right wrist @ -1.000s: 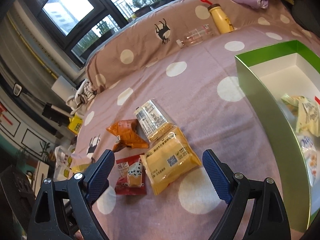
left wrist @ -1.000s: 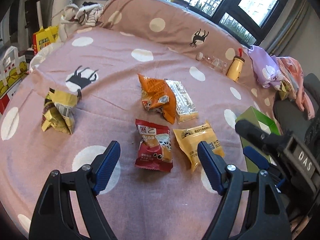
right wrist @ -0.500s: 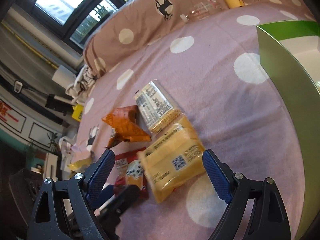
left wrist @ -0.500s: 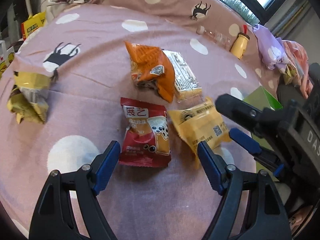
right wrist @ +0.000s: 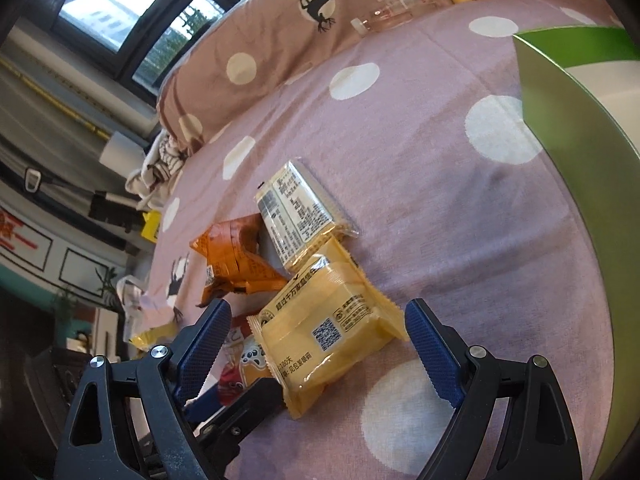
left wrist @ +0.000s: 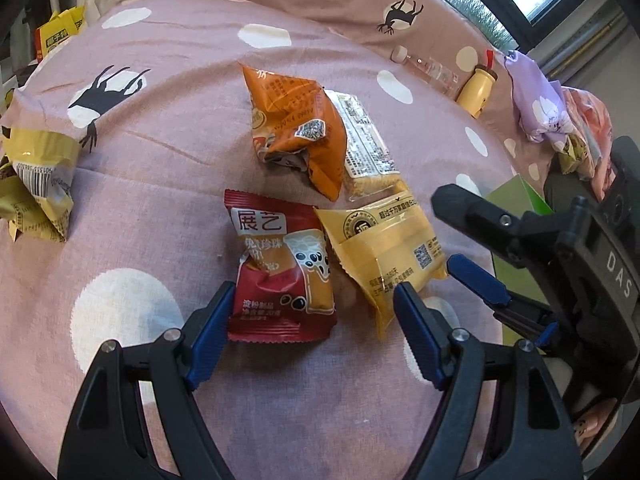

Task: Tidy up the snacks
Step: 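Grasp the yellow printed snack bag with the right gripper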

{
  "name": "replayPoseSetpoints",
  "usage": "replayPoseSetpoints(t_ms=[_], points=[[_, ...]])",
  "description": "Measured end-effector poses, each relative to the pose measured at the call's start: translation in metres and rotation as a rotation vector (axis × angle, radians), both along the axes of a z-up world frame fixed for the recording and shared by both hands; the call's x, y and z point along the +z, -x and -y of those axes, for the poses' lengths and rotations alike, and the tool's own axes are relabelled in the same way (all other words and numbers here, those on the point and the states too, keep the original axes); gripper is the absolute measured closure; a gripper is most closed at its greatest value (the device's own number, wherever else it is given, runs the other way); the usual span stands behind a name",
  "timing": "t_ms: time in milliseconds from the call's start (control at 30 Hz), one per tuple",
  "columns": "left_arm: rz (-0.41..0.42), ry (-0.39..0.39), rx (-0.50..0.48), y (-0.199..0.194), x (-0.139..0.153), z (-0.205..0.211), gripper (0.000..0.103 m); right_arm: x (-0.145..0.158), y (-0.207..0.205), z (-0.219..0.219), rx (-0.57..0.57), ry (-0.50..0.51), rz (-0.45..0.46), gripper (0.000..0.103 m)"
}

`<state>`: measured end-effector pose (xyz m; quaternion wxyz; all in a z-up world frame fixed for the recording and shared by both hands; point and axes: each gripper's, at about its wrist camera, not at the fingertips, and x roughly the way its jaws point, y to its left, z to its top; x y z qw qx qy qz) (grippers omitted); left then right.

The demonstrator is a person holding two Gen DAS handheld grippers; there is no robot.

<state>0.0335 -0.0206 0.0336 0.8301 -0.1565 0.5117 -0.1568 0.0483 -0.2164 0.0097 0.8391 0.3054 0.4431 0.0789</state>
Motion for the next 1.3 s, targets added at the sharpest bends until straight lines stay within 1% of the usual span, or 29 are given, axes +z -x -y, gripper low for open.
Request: replayPoseSetpoints(t_ms=[133,233,300,400,467,533,567,633,667,700,767,833,900,967,1033,1067,1100,1133,1167,1200,1233,1300], points=[[0.008,0.024,0.002,0.0,0.002,-0.003,0.025,-0.005,0.0,0.007,-0.018,-0.055,-0.011,0.014],[0.017,0.026,0.0,0.0,0.004,0.0,0.026,-0.004,0.0,0.008,-0.021,-0.046,-0.001,0.014],[0.028,0.016,0.012,0.001,0.006,0.002,0.035,-0.002,-0.002,0.007,-0.018,-0.044,0.011,0.014],[0.095,-0.009,0.058,0.005,0.019,-0.004,0.036,-0.003,-0.005,0.009,-0.019,-0.046,0.024,0.015],[0.168,-0.017,0.096,0.011,0.032,-0.01,0.037,-0.005,-0.006,0.01,-0.019,-0.047,0.013,0.019],[0.221,0.013,0.11,0.015,0.042,-0.016,0.037,-0.007,-0.008,0.01,-0.017,-0.048,0.006,0.02],[0.224,0.034,0.099,0.015,0.043,-0.016,0.037,-0.008,-0.009,0.01,-0.014,-0.05,0.004,0.02],[0.194,0.087,0.04,0.013,0.039,-0.01,0.037,-0.01,-0.01,0.008,-0.002,-0.062,0.004,0.021],[0.175,0.096,0.019,0.012,0.035,-0.005,0.039,-0.011,-0.011,0.007,0.007,-0.07,0.006,0.021],[0.152,0.098,-0.003,0.011,0.031,0.001,0.045,-0.011,-0.012,0.006,0.013,-0.075,0.008,0.021],[0.116,0.083,-0.037,0.007,0.023,0.013,0.046,-0.014,-0.014,0.004,0.028,-0.088,0.009,0.022],[0.091,0.066,-0.049,0.004,0.017,0.02,0.046,-0.018,-0.016,0.003,0.036,-0.097,-0.002,0.024],[0.066,0.071,-0.07,0.001,0.012,0.025,0.046,-0.022,-0.017,0.003,0.039,-0.103,-0.015,0.026],[0.045,0.09,-0.083,-0.001,0.008,0.029,0.046,-0.024,-0.018,0.004,0.039,-0.111,-0.015,0.029],[0.003,0.132,-0.087,-0.006,0.0,0.03,0.046,-0.024,-0.017,0.004,0.043,-0.117,-0.016,0.031],[-0.007,0.149,-0.085,-0.008,-0.002,0.031,0.049,-0.025,-0.016,0.004,0.049,-0.118,-0.018,0.033],[-0.014,0.163,-0.08,-0.009,-0.004,0.031,0.054,-0.026,-0.016,0.004,0.058,-0.12,-0.024,0.036],[-0.019,0.16,-0.071,-0.01,-0.004,0.031,0.057,-0.027,-0.016,0.004,0.06,-0.115,-0.027,0.039],[-0.017,0.147,-0.064,-0.009,-0.004,0.032,0.064,-0.027,-0.015,0.004,0.061,-0.109,-0.026,0.04],[-0.008,0.132,-0.062,-0.008,-0.004,0.033,0.065,-0.027,-0.015,0.004,0.062,-0.105,-0.027,0.041],[0.002,0.124,-0.063,-0.006,-0.002,0.034,0.066,-0.026,-0.014,0.003,0.064,-0.099,-0.029,0.043],[0.025,0.116,-0.064,-0.004,0.002,0.036,0.066,-0.024,-0.012,0.0,0.066,-0.077,-0.034,0.044]])
